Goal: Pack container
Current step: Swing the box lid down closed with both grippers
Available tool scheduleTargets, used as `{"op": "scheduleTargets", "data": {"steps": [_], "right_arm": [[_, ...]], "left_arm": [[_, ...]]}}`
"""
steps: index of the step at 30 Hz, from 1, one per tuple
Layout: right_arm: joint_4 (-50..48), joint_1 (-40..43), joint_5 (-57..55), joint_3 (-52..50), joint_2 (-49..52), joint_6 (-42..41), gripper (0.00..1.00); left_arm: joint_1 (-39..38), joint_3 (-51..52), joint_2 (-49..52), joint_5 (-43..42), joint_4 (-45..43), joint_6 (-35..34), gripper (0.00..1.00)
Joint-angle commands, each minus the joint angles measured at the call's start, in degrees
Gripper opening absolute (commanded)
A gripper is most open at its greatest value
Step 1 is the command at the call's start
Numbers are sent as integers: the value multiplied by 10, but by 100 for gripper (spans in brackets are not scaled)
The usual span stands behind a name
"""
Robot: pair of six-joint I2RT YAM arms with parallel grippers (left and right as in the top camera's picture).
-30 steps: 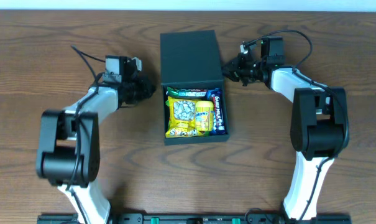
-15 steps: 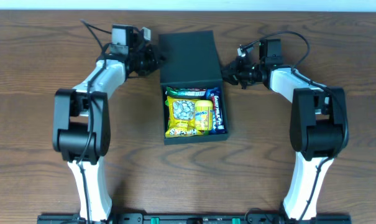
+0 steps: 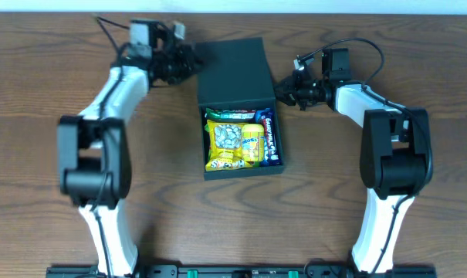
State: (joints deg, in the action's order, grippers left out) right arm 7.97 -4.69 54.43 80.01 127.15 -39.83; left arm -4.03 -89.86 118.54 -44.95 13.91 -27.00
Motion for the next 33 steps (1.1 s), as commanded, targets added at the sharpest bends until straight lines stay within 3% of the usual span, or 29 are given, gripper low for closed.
{"op": "scheduleTargets", "data": {"steps": [1,8,15,26,33], "right_arm": [[0,-3,24,11,4,14,2],[6,-3,24,11,4,18,2],[6,-3,24,11,4,22,2],[6,-3,30,11,4,23,2],[6,-4,37,11,4,35,2]], "left_arm": [[24,-16,-43,82,27,12,6],[51,67,-17,49,14,-5,6],[42,175,-16,45,-100,-75,6],[3,185,45,17,-179,-150,6],[-2,185,56,15,-193,-160,6]]}}
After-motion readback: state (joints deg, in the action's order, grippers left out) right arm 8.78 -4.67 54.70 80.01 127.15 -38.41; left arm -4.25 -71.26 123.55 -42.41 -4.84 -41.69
